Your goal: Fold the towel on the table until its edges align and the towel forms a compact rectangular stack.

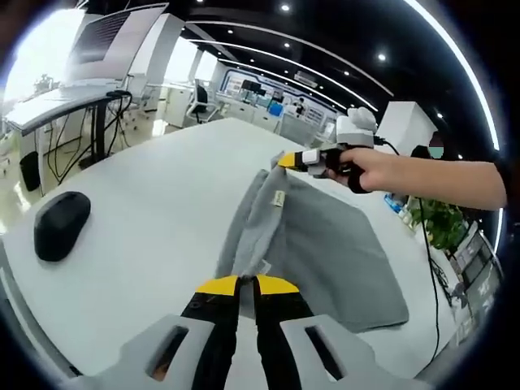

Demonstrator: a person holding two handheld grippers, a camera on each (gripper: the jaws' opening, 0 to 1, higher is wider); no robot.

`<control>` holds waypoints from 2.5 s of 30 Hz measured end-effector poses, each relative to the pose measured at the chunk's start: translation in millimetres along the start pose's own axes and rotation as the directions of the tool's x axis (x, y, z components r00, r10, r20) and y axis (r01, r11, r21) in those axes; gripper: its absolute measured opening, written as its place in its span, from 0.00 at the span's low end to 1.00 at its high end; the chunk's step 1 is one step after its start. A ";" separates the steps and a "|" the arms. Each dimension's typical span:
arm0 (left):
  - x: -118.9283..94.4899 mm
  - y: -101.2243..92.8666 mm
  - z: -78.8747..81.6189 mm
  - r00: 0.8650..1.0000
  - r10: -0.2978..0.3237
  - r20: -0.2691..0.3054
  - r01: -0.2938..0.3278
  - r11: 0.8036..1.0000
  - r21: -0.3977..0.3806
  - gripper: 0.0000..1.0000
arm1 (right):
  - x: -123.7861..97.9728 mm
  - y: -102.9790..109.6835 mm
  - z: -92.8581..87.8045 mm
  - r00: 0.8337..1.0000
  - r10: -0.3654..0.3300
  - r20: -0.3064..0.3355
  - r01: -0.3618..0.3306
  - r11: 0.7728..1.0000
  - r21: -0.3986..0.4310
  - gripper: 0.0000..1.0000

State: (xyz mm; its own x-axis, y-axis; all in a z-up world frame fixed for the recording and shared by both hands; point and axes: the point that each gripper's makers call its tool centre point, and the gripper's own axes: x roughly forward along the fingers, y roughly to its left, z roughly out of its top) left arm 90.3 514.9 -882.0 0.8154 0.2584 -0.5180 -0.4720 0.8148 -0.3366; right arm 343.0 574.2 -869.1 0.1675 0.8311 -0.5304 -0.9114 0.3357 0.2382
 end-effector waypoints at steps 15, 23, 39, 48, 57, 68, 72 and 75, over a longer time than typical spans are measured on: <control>0.5 12.0 -0.2 0.999 0.052 0.001 -0.051 0.998 -0.047 0.11 | -6.5 -4.0 2.8 1.000 0.020 0.008 -0.020 1.000 -0.016 0.10; 0.6 15.2 0.2 0.995 0.096 -0.011 -0.096 0.995 0.030 0.27 | -16.5 -10.9 0.8 1.000 0.019 0.001 -0.019 0.999 -0.036 0.15; 11.3 -27.2 -1.8 0.999 0.005 -0.043 0.005 0.974 0.228 0.46 | -41.0 -38.4 -7.5 1.000 -0.012 -0.027 0.011 0.998 -0.056 0.20; 17.8 -48.6 -6.2 0.995 -0.054 -0.078 0.073 0.961 0.268 0.50 | -55.0 -55.5 -12.8 0.999 -0.033 -0.041 0.031 0.998 -0.061 0.22; 22.0 -70.8 -9.6 0.990 -0.097 -0.102 0.123 0.948 0.294 0.50 | -72.5 -75.7 -18.0 0.997 -0.068 -0.046 0.066 0.997 -0.048 0.22; 26.8 -126.1 -30.0 0.965 -0.202 -0.167 0.249 0.905 0.344 0.50 | -91.8 -95.0 -32.6 0.993 -0.095 -0.068 0.092 0.995 -0.045 0.23; 28.1 -148.4 -38.2 0.953 -0.237 -0.190 0.292 0.888 0.355 0.50 | -98.4 -102.4 -37.1 0.992 -0.106 -0.076 0.102 0.994 -0.050 0.23; 30.3 -164.7 -45.4 0.939 -0.269 -0.213 0.331 0.871 0.364 0.49 | -103.7 -108.4 -42.2 0.990 -0.112 -0.085 0.107 0.992 -0.060 0.23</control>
State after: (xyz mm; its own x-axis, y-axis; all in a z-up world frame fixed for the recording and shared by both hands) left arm 177.4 365.0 -878.0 0.8213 -0.0868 -0.5639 -0.0187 0.9837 -0.1787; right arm 408.6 432.9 -874.3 0.2355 0.7474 -0.6212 -0.9092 0.3952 0.1309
